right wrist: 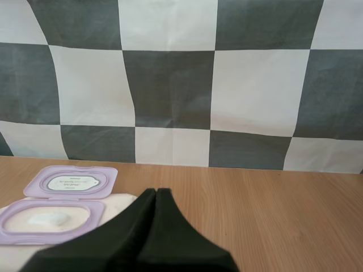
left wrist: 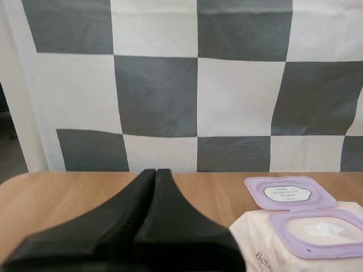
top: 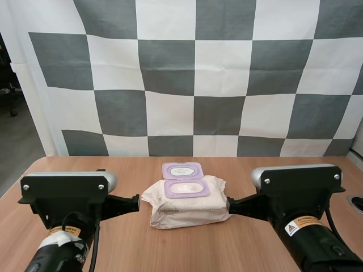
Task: Open the wet wipes lid
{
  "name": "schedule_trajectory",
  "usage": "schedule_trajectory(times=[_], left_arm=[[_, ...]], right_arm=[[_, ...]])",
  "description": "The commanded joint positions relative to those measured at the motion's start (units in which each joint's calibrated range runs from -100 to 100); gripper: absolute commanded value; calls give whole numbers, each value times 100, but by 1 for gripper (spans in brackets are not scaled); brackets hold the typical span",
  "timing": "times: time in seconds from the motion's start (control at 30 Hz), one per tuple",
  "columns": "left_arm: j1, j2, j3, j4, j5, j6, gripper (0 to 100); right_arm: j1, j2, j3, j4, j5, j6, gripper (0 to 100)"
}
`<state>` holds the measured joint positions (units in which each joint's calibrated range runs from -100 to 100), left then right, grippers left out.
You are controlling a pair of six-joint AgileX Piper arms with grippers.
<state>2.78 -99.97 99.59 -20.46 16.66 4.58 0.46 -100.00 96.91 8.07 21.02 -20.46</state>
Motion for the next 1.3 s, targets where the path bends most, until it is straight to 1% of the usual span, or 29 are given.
schedule_trajectory(times=[0.0, 0.2, 0.33, 0.47, 0.53, 0.57, 0.67, 0.73, 0.77, 0.83, 0.9, 1.0, 1.1, 1.17, 1.27], left_arm=[[-3, -3, 41, -15, 68, -76, 0], [-3, -3, 41, -15, 705, -84, 0], [-3, -3, 41, -15, 1230, -375, 0], [-19, -3, 41, -5, 1271, -410, 0], [-98, -3, 41, -5, 1334, -423, 0], [-166, -3, 41, -5, 1369, -423, 0], [-303, -3, 41, 69, 1431, -409, 0], [-371, -3, 41, 136, 1467, -421, 0], [-371, -3, 41, 182, 1467, -473, 0], [-371, -3, 41, 426, 1467, -694, 0], [-371, -3, 41, 742, 1489, -929, 0], [-314, -3, 41, 1289, 1489, -1406, 0], [-253, -3, 41, 2046, 1470, -2150, 0], [-206, -3, 41, 2427, 1470, -2513, 0], [-167, -3, 41, 2499, 1470, -2618, 0]], right_arm=[[-23, 0, 280, -3, -123, 12, 0], [-66, 0, 309, 9, 84, 35, 0], [-102, 0, 309, 9, 311, 35, 0], [-140, 0, 309, 9, 656, 35, 0], [-213, 0, 309, 9, 728, 35, 0], [-253, 0, 309, 9, 745, 35, 0], [-370, 0, 309, 9, 745, 63, 0], [-420, 0, 309, 9, 793, 73, 0], [-439, 0, 309, 9, 877, 73, 0], [-440, 0, 309, 9, 1120, 73, 0], [-440, 0, 309, 9, 1120, 73, 0], [-440, 0, 309, 9, 1120, 73, 0], [-440, 0, 309, 9, 1120, 73, 0], [-440, 0, 309, 9, 1120, 73, 0], [-440, 0, 309, 9, 1120, 73, 0]])
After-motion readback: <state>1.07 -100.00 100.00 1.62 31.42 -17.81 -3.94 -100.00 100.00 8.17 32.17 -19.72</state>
